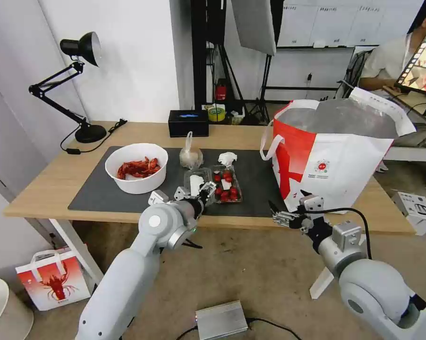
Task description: Pick up the trash from the table and place it into the takeout bag.
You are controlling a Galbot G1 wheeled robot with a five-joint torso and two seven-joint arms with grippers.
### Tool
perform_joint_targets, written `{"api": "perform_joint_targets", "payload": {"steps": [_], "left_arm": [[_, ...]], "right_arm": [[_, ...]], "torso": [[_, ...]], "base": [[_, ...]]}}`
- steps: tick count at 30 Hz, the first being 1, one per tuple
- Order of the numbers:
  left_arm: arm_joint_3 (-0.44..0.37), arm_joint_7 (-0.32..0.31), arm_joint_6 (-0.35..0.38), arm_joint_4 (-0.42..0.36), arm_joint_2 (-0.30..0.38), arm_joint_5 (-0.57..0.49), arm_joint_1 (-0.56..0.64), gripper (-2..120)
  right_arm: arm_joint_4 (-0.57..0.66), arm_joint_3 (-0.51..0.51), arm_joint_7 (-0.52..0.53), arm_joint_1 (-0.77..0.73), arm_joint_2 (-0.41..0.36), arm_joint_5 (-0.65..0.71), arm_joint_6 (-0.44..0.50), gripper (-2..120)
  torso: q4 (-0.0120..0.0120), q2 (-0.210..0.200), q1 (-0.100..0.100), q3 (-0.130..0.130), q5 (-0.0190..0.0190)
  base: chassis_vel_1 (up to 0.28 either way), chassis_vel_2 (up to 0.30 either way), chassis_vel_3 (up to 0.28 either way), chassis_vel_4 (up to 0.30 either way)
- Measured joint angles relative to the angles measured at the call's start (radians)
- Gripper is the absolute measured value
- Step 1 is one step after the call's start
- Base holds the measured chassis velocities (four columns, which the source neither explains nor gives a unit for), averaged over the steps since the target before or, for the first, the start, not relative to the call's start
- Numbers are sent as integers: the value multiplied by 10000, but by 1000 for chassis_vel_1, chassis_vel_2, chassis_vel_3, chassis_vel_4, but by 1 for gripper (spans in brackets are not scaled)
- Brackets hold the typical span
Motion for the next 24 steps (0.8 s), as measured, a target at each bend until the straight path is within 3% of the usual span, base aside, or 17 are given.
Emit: {"api": "perform_joint_targets", "payload": {"steps": [14,24], "left_arm": [[-151,339,-199,191,-96,240,73,100],[-245,347,-327,-298,33,472,511,100]], "right_arm": [[-145,-117,-21,49,96,-66,17,100],[-180,-140,-32,59,99,-85,28,100]], "torso": [[-2,0,-1,1,0],[0,-1,2,2,0]], "base": [[0,0,0,0],[0,0,0,0]]}}
